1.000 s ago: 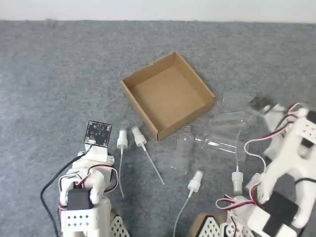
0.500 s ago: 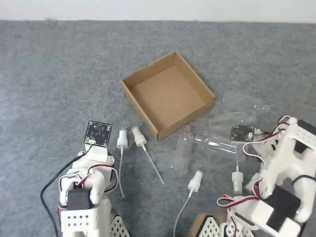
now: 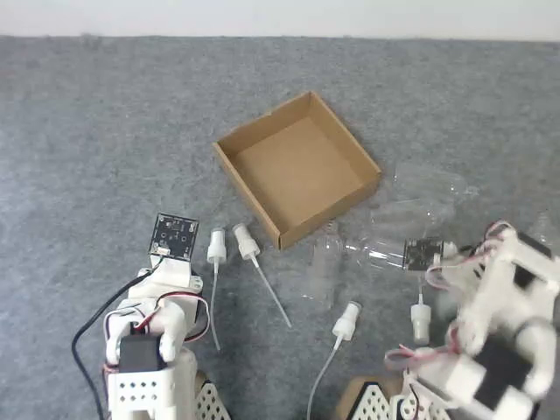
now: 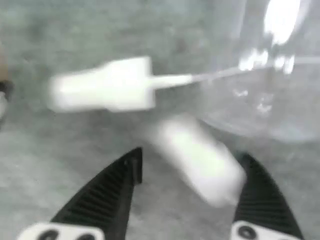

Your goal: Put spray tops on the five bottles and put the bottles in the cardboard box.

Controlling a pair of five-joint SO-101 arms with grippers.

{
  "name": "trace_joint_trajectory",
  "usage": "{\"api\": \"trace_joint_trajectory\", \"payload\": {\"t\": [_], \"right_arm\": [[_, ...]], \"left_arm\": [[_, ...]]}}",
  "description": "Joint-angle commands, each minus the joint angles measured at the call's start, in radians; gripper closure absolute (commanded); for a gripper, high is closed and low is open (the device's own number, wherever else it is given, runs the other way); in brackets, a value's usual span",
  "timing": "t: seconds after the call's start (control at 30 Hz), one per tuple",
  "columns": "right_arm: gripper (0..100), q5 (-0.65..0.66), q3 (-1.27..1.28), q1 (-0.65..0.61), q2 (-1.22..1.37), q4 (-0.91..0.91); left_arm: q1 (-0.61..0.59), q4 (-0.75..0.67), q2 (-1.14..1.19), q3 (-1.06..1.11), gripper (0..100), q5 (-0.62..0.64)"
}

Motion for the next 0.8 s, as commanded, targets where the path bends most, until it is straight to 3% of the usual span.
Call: {"api": "trace_joint_trajectory", "payload": {"t": [0.0, 0.07, 0.3, 0.47, 0.63, 0.77], "right_arm": [[72.7, 0.015, -0.003, 0.044, 0.013, -0.064], [75.7, -0.041, -0.003, 0.050, 0.008, -0.099], [88.5, -0.470, -0.005, -0.010, 0.007, -0.300], [91.6, -0.588, -0.026, -0.079, 0.005, -0.305], [95.0, -0.674, -0.130, -0.108, 0.005, -0.183], [95.7, -0.836, -0.299, -0.160, 0.005, -0.036]], "left_arm": [[-0.005, 0.000, -0.020, -0.010, 97, -0.008], [-0.003, 0.000, -0.020, -0.010, 97, -0.008], [-0.002, 0.000, -0.020, -0.010, 97, -0.008], [-0.005, 0.000, -0.020, -0.010, 97, -0.008], [-0.005, 0.000, -0.020, -0.010, 97, -0.008], [-0.003, 0.000, -0.020, -0.010, 97, -0.008]]}}
